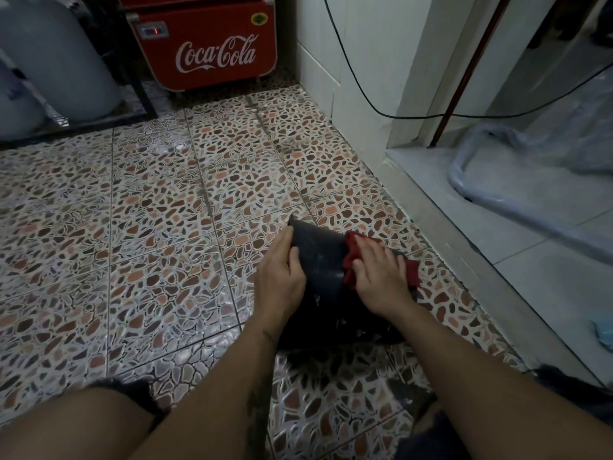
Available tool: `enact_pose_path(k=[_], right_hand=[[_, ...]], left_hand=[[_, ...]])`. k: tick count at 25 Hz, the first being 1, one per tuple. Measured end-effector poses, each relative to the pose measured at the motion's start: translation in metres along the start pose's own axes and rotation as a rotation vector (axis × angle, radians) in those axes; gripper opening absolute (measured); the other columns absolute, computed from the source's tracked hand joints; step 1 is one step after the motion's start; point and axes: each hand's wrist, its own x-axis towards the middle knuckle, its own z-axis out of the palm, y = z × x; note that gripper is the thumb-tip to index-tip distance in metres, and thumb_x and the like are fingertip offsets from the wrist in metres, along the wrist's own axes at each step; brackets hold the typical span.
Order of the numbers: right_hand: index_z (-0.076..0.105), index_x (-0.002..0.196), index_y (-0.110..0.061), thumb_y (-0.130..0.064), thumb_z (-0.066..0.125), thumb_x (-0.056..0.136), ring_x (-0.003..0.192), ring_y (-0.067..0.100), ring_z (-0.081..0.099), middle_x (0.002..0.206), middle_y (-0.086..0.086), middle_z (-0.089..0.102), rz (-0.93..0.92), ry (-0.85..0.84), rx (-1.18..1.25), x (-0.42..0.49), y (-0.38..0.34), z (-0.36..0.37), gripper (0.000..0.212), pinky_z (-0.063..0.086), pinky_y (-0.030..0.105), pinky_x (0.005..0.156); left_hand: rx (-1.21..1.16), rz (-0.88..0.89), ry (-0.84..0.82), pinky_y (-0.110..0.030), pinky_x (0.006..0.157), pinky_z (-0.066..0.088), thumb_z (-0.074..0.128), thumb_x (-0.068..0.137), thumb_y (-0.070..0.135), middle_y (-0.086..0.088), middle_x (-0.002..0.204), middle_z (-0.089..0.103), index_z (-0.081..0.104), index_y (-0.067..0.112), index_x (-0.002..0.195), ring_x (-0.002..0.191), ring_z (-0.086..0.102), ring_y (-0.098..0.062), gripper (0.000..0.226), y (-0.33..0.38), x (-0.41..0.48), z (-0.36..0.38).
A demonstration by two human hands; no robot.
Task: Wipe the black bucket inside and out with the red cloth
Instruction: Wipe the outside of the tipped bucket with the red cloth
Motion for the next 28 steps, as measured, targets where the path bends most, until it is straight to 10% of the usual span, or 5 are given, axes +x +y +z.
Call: enact_pose_path(k=[5,13,19,23,28], right_hand=[[0.028,0.156,-0.032,-0.03,0.031,0.102,0.151,0.022,0.02,0.163,-0.002,0.031,0.114,0.019,0.041,-0.009,0.018,-0.009,0.054,0.006,0.055,0.122],[0.016,0.156,-0.046,-0.045,0.026,0.096,0.153,0.017,0.008,0.168,-0.011,0.017,-0.328,-0.081,0.052,0.009,-0.058,0.009,0.061,-0.004,0.051,0.122],[0.028,0.155,-0.032,-0.047,0.018,0.098,0.143,0.019,0.033,0.157,-0.003,0.04,-0.002,0.053,-0.013,0.017,0.013,-0.005,0.059,0.018,0.053,0.119],[0.027,0.155,-0.035,-0.046,0.016,0.093,0.149,0.026,0.023,0.162,-0.003,0.033,0.208,0.04,-0.001,0.005,0.014,-0.005,0.064,0.005,0.059,0.121],[0.02,0.156,-0.042,-0.048,0.022,0.091,0.153,0.023,0.007,0.167,-0.008,0.02,-0.12,0.034,0.1,-0.003,-0.06,0.021,0.065,-0.013,0.053,0.12]], left_hand=[[-0.088,-0.06,0.065,-0.03,0.114,0.032,0.042,0.101,0.02,0.007,0.148,0.049,0.048,0.024,0.145,0.135,0.043,-0.009,0.044,0.001,-0.011,0.005],[-0.18,-0.123,0.058,-0.027,0.108,0.039,0.047,0.099,0.017,0.002,0.139,0.058,0.057,0.022,0.138,0.127,0.053,-0.012,0.04,-0.006,0.007,0.004],[-0.238,-0.201,0.044,-0.008,0.094,0.033,0.045,0.101,0.023,0.006,0.138,0.059,0.057,0.026,0.138,0.123,0.051,-0.006,0.039,-0.001,0.019,0.009],[-0.205,-0.173,0.014,-0.019,0.103,0.035,0.042,0.101,0.023,0.005,0.141,0.056,0.053,0.026,0.142,0.128,0.05,-0.011,0.042,-0.003,0.019,0.011],[-0.18,-0.178,-0.014,-0.03,0.108,0.039,0.042,0.101,0.024,0.005,0.141,0.056,0.052,0.029,0.142,0.126,0.053,-0.013,0.042,-0.008,0.023,0.008]])
